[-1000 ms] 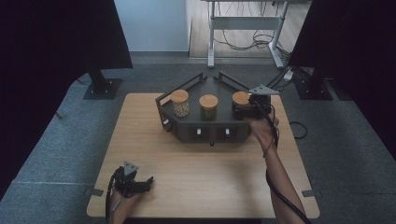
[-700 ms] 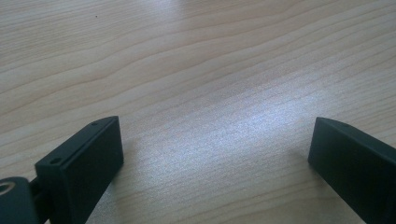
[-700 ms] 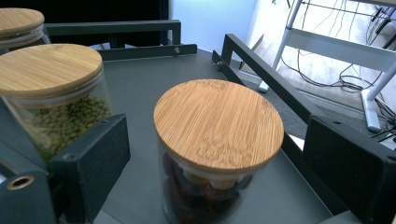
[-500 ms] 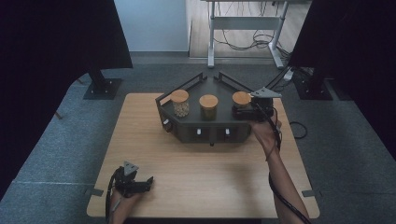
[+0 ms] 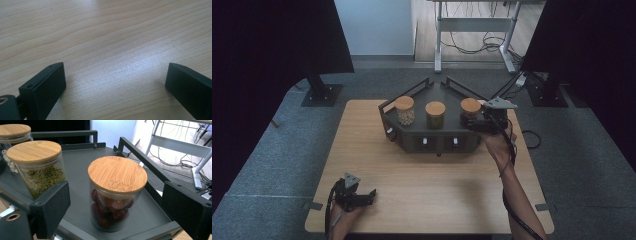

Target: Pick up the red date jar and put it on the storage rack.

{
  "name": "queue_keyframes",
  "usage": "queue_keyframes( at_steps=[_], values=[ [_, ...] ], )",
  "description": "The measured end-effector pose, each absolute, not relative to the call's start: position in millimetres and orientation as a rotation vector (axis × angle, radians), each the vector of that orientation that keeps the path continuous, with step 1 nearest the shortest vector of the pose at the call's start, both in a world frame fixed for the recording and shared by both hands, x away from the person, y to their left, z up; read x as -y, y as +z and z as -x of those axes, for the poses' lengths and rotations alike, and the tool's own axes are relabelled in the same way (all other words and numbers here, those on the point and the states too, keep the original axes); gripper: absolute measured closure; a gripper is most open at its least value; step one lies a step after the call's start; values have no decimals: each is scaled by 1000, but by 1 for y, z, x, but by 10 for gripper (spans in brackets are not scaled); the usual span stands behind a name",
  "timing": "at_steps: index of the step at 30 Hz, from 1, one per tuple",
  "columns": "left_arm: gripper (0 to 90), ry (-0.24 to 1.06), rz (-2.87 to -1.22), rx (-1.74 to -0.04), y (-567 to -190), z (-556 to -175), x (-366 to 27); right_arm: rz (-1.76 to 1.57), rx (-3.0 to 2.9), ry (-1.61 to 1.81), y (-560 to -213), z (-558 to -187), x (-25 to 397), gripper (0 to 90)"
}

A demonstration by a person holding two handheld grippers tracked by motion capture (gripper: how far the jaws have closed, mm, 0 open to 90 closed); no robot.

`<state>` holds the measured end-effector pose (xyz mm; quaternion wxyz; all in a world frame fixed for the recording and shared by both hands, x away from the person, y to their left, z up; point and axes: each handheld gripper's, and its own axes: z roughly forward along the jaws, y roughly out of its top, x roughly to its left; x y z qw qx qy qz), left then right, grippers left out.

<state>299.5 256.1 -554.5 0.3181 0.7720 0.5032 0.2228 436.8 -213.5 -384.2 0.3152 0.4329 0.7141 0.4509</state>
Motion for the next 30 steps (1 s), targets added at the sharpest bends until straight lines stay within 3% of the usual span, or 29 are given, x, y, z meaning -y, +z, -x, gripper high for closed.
queue_keyframes(
  at_steps=[30],
  values=[
    [28,586,-2028,-1325,-555,-300,-256,-1095,-1889,1205,-388,-395,223,84]
  ],
)
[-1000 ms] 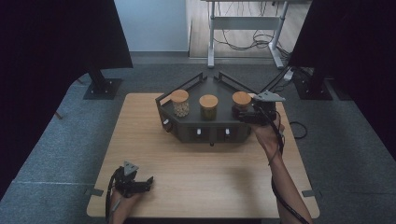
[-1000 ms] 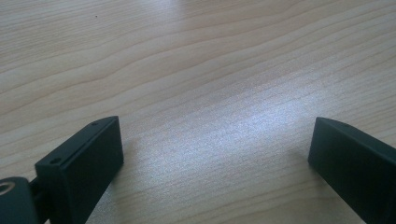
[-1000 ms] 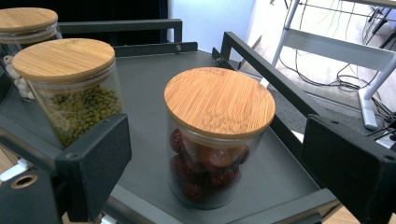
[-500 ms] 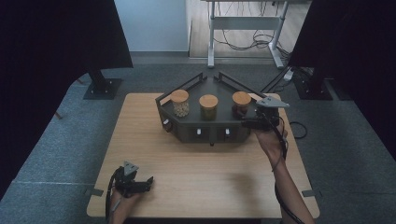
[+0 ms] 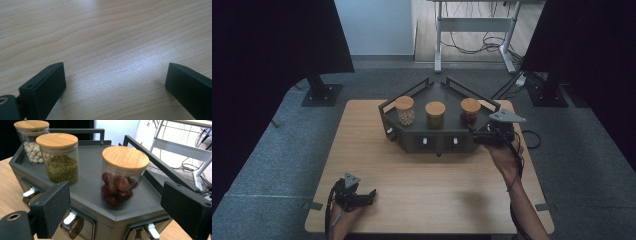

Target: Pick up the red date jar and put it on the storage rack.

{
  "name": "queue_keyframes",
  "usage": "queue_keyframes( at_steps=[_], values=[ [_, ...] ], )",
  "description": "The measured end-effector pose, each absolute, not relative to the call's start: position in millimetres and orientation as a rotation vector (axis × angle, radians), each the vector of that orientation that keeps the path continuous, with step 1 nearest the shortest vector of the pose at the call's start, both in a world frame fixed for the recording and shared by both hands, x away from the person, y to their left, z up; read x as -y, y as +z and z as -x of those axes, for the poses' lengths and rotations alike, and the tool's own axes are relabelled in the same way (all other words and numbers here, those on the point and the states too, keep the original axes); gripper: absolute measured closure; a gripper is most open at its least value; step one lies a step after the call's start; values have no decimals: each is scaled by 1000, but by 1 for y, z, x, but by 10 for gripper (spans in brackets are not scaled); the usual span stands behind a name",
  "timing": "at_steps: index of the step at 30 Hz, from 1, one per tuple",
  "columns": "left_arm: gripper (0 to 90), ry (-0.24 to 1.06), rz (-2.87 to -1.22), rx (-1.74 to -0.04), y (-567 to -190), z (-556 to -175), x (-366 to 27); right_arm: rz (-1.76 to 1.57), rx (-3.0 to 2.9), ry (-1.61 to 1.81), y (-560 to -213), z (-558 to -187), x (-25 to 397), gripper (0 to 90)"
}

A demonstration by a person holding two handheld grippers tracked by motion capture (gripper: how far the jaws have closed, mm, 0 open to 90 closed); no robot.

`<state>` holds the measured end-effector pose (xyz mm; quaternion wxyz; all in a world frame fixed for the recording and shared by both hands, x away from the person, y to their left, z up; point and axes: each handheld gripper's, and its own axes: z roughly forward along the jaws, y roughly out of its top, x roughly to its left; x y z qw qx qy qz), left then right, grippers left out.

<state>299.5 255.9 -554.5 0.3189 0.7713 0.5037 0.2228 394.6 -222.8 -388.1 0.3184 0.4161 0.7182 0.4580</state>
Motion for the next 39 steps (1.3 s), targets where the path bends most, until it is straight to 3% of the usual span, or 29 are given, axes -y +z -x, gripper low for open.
queue_keyframes(
  at_steps=[39],
  values=[
    [28,587,-2028,-1324,-555,-300,-256,-1081,-1927,1211,-418,-350,236,82]
  ],
)
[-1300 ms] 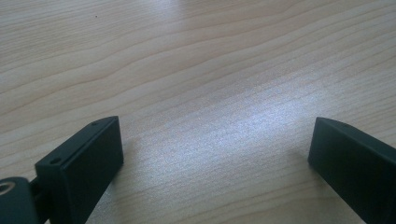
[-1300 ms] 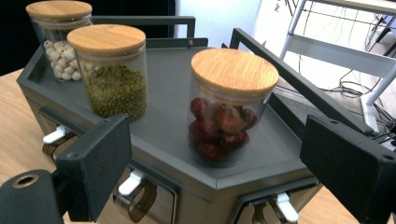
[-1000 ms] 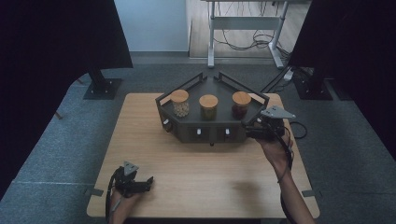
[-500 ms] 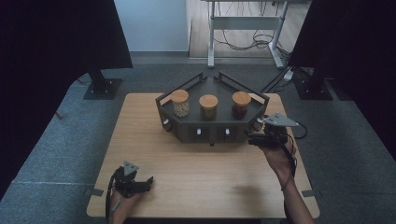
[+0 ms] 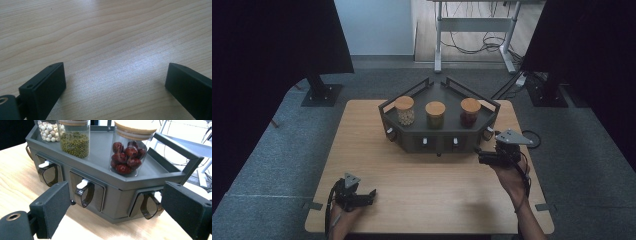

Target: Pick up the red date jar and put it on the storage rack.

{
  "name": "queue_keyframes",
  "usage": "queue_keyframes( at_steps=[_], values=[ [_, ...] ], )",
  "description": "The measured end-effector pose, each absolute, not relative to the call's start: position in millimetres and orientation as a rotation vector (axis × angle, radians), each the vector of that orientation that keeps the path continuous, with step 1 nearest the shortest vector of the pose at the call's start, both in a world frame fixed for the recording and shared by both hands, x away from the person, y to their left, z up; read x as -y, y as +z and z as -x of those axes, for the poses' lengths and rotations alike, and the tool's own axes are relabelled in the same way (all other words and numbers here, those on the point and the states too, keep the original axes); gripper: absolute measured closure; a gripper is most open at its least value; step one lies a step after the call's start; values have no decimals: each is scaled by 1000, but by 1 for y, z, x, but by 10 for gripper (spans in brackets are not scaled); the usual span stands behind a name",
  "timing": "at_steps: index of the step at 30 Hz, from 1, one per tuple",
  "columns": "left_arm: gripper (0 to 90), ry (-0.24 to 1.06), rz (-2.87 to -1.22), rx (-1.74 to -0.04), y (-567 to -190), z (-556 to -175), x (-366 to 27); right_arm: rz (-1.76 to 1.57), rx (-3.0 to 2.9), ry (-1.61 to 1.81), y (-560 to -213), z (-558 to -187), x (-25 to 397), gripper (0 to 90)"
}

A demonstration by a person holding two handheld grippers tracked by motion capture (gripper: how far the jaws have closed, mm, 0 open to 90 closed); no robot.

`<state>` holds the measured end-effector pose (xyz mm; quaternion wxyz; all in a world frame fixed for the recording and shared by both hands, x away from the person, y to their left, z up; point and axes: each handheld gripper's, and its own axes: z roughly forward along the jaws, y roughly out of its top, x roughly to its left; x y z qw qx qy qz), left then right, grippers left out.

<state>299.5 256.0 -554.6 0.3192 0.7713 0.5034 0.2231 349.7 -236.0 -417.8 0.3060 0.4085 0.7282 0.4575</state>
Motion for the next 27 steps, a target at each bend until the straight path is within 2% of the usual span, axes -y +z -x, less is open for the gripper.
queue_keyframes(
  at_steps=[27],
  values=[
    [28,586,-2031,-1323,-555,-299,-256,-1096,-1926,1188,-443,-323,241,82]
  ],
)
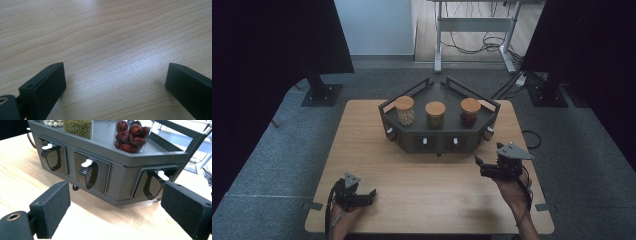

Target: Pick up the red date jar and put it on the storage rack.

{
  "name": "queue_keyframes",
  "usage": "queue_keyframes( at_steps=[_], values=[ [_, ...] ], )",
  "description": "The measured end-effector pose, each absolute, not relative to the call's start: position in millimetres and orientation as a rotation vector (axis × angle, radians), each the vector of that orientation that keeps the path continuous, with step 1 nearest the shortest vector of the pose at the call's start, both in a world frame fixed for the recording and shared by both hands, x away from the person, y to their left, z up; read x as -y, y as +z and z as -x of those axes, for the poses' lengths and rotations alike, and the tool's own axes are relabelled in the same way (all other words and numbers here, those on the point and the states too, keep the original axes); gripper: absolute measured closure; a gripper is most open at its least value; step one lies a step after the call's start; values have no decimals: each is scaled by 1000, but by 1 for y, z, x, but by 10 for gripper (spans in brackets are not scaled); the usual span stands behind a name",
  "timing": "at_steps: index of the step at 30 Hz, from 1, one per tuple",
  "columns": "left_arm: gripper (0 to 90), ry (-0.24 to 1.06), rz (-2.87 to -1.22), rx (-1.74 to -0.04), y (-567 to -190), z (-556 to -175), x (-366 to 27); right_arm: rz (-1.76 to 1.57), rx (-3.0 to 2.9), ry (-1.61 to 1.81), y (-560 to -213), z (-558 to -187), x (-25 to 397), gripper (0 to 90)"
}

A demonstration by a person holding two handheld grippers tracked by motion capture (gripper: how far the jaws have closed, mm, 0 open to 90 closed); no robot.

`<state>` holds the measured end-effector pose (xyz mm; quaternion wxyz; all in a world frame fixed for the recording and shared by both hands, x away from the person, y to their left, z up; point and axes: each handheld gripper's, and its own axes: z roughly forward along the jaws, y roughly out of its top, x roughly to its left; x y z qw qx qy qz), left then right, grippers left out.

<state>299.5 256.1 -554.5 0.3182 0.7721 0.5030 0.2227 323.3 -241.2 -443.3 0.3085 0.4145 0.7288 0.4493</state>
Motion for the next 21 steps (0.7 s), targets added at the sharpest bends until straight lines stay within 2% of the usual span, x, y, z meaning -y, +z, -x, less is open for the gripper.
queue_keyframes(
  at_steps=[21],
  values=[
    [28,586,-2031,-1323,-554,-299,-256,-1136,-1933,1168,-468,-312,249,84]
  ],
)
